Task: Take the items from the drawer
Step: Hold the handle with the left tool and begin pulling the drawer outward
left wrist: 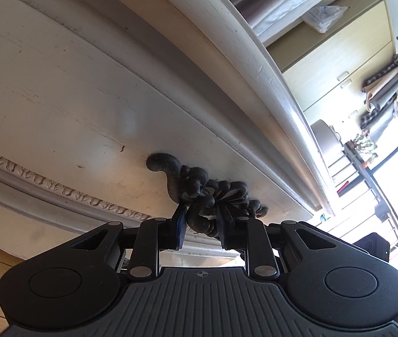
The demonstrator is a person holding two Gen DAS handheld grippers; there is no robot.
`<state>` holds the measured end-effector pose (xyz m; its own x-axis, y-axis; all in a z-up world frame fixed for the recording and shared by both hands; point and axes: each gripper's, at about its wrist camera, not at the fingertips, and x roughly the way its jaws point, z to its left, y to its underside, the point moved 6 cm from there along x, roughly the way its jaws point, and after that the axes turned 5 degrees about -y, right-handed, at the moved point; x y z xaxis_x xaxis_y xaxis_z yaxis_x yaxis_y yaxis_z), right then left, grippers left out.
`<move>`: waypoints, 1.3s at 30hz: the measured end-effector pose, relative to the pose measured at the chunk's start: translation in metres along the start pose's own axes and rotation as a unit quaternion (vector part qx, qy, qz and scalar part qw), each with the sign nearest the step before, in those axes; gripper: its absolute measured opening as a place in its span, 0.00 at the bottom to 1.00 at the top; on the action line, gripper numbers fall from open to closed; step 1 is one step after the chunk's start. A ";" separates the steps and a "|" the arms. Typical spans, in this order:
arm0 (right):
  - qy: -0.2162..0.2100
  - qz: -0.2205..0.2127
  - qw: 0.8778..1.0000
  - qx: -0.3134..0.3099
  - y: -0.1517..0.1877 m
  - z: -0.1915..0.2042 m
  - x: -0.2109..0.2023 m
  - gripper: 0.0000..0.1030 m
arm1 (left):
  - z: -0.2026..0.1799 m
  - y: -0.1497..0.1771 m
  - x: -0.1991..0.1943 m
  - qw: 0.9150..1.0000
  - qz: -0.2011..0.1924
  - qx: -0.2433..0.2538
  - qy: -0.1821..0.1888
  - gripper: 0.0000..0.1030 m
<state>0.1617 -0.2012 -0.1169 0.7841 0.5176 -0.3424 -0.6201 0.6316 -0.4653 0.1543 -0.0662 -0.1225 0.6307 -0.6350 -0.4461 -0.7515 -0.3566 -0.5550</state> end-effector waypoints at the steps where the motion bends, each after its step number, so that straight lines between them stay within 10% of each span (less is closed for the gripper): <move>1: -0.002 0.000 1.000 0.003 0.000 0.000 0.001 0.28 | 0.001 0.000 0.000 1.000 -0.002 -0.006 0.001 0.23; 19: 0.017 0.005 1.000 0.000 0.004 0.018 0.025 0.36 | 0.000 0.000 0.002 1.000 0.001 -0.023 -0.012 0.21; 39: 0.048 0.010 0.998 -0.041 0.007 0.020 0.001 0.26 | -0.014 0.008 -0.004 0.997 -0.012 0.063 -0.049 0.19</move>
<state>0.1575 -0.1845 -0.1038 0.7730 0.4696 -0.4266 -0.6345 0.5705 -0.5216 0.1436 -0.0760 -0.1157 0.6681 -0.5555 -0.4951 -0.7102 -0.2777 -0.6469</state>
